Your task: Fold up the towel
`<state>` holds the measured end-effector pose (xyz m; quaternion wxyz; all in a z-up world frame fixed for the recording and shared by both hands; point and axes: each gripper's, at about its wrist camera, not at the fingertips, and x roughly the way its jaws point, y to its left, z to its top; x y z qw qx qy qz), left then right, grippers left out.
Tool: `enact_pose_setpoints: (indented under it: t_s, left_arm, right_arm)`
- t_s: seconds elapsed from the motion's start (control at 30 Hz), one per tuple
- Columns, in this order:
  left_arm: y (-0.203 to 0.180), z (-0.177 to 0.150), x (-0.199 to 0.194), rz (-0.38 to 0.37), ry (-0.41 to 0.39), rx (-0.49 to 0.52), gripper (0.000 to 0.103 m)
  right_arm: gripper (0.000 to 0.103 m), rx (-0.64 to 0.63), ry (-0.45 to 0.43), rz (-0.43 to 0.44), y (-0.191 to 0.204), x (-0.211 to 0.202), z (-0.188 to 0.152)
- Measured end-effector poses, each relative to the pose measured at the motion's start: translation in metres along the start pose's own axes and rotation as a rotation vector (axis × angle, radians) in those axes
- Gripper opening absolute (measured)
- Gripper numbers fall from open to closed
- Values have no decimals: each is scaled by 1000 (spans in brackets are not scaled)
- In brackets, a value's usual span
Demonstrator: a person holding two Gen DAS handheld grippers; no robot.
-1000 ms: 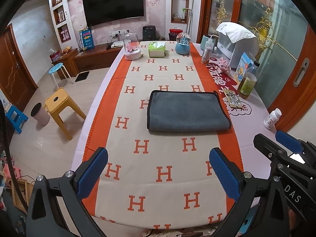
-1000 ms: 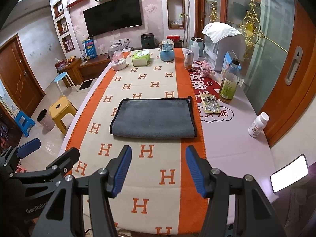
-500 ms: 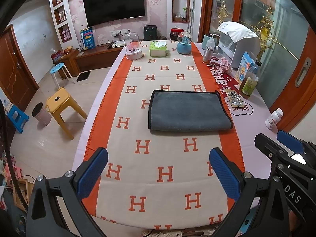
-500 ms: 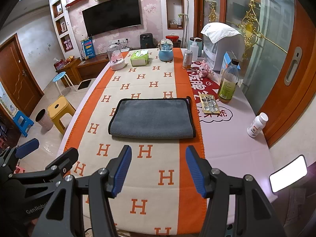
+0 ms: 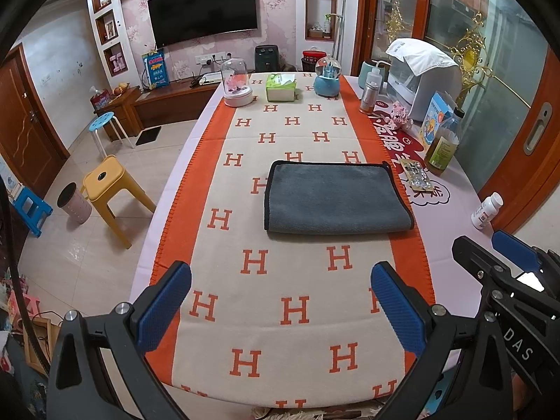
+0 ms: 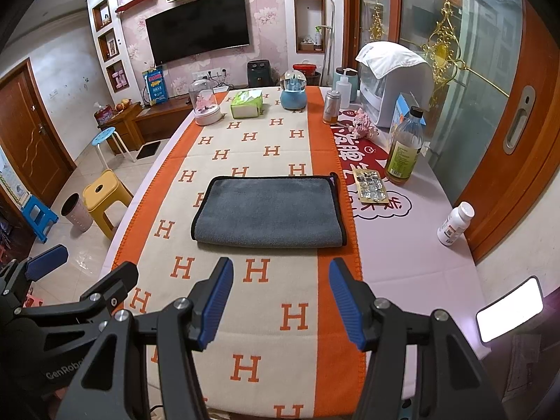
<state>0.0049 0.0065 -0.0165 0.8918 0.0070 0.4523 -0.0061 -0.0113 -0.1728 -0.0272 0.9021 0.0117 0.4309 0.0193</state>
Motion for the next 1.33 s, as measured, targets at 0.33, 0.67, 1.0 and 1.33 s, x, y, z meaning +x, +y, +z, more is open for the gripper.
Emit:
enact_pose_setpoints:
  t_s: [0.33, 0.67, 1.0, 1.33]
  left_arm:
    - [-1, 0, 0, 1, 1, 0, 102]
    - [-1, 1, 0, 2, 1, 1, 102]
    - [-1, 1, 0, 4, 2, 2, 102]
    - [0, 2, 0, 6, 3, 3, 102]
  right_arm:
    - [57, -3, 0, -3, 2, 0, 0]
    - [57, -1, 1, -1, -2, 1, 1]
    - [57, 4, 6, -1, -3, 2, 0]
    - [57, 4, 7, -3, -2, 4, -1]
